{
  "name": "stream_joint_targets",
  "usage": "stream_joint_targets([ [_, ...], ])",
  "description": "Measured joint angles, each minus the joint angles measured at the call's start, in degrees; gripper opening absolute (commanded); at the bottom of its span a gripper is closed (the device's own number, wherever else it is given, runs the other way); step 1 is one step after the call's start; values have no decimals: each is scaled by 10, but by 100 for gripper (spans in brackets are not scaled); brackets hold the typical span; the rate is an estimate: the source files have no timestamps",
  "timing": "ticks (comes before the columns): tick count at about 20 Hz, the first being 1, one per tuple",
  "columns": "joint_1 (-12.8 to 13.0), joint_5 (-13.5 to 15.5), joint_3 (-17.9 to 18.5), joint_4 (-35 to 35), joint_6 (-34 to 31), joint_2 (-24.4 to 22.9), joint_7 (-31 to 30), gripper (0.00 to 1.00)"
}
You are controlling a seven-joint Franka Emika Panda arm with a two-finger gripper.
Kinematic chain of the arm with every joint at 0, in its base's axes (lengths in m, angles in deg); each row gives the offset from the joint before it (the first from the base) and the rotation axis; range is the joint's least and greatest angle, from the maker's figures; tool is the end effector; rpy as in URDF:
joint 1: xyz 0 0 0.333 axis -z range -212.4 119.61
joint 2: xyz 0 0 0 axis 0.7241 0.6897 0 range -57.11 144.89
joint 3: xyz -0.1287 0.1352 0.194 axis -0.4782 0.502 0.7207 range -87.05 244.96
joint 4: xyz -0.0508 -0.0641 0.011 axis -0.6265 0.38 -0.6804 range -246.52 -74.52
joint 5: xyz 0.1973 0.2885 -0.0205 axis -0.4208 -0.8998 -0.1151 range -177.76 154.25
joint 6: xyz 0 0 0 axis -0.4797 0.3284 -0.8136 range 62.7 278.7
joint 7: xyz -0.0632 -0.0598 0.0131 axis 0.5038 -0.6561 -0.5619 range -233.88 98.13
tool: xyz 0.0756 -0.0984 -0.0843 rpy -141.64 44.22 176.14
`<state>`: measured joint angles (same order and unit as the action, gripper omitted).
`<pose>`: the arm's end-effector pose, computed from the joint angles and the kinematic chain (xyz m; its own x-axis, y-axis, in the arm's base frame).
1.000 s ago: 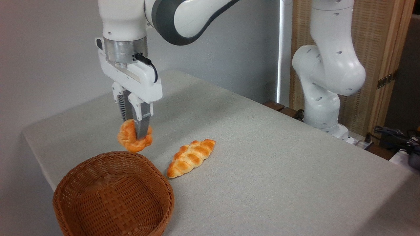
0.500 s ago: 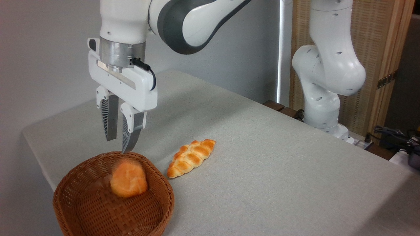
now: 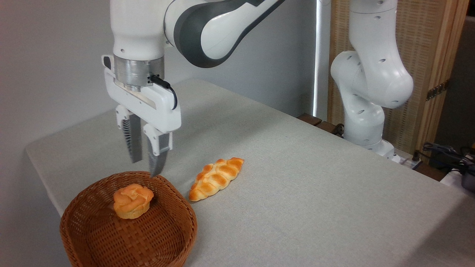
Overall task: Put bread into the basket
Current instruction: 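Open the gripper to drop the roll into the basket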
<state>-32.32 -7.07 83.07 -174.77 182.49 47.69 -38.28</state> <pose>0.5539 -0.1052 0.4385 0.7739 -0.6019 0.1971 -0.6092 -0.7925 -0.0279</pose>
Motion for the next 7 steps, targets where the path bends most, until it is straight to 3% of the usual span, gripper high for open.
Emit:
stream_joint_targets([
  [3,1,-37,-1,2,-86,-5,0,100],
  [7,3,-46,-1,12,-124,-13,0,100],
])
